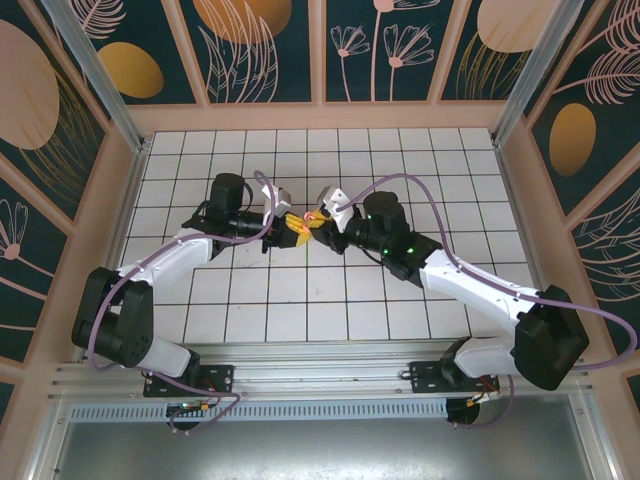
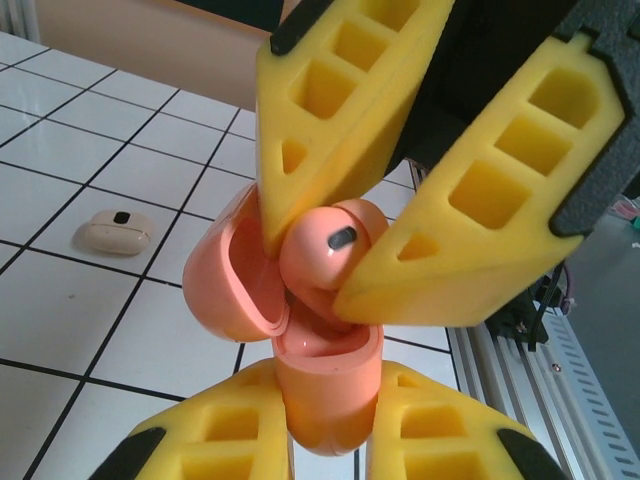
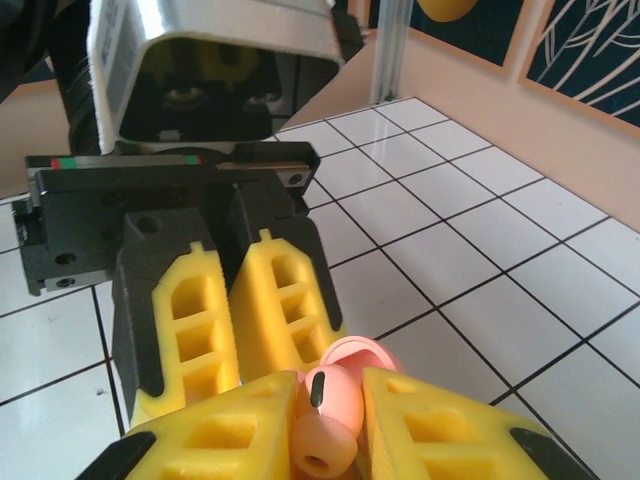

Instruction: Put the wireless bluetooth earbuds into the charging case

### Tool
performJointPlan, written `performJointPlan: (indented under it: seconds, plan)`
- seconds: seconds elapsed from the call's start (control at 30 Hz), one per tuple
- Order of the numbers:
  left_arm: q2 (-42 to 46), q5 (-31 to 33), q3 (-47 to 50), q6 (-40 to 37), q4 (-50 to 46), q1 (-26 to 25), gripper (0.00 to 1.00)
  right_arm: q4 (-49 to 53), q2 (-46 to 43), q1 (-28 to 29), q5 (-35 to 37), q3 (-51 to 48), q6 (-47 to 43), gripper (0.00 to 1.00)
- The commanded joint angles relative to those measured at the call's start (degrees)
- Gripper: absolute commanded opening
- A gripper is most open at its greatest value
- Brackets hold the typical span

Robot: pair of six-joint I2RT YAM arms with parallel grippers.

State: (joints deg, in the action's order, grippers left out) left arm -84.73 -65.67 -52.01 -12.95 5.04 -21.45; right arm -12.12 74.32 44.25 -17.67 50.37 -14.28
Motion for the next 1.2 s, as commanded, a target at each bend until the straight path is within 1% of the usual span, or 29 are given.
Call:
performJointPlan:
  seconds: [0.0,0.2,0.3,0.5,0.7,0.83,1.0,1.1,1.17]
  plan:
    - [3.4,-1.2,1.3,-2.3,4.7,-0.2,0.07,2.2,0.1,0.2,-3.6,0.6,-1.6,0.24]
    - [6.0,0.1,3.3,-4.4,7.3,-0.4,0.07,5.2,0.1,0.2,-6.6,0.6,-5.8,0.25]
    - [6.7,0.7,3.6,-5.7,7.1,-0.8,0.08,5.4,0.3,0.2,-5.6,1.2,-6.3,0.28]
    - [6.7,1.7,4.1,-6.2,7.4,-1.0,0.08,1.5,-1.8,0.1,-2.8,-0.5,-3.0,0.35]
    - [6.7,2.3,4.3,-6.3,7.4,-1.1,0.08,0.7,-5.3,0.1,-1.5,-1.7,-1.2,0.40]
    - [7.1,3.9,4.5,-6.6,7.5,-1.0,0.08,0.5,-7.7,0.2,-1.4,-2.1,-0.1,0.43]
    - [8.8,9.5,6.4,-7.3,9.3,-1.2,0.08,-0.9,-11.0,0.1,-0.4,-2.8,4.7,0.44]
    - [10.0,13.5,8.2,-7.7,10.9,-1.1,0.09,-1.9,-13.2,0.0,-0.4,-3.8,9.6,0.44]
    - [10.4,14.9,8.8,-7.7,12.0,-1.1,0.08,-1.3,-13.8,0.1,1.6,-4.0,13.9,0.45]
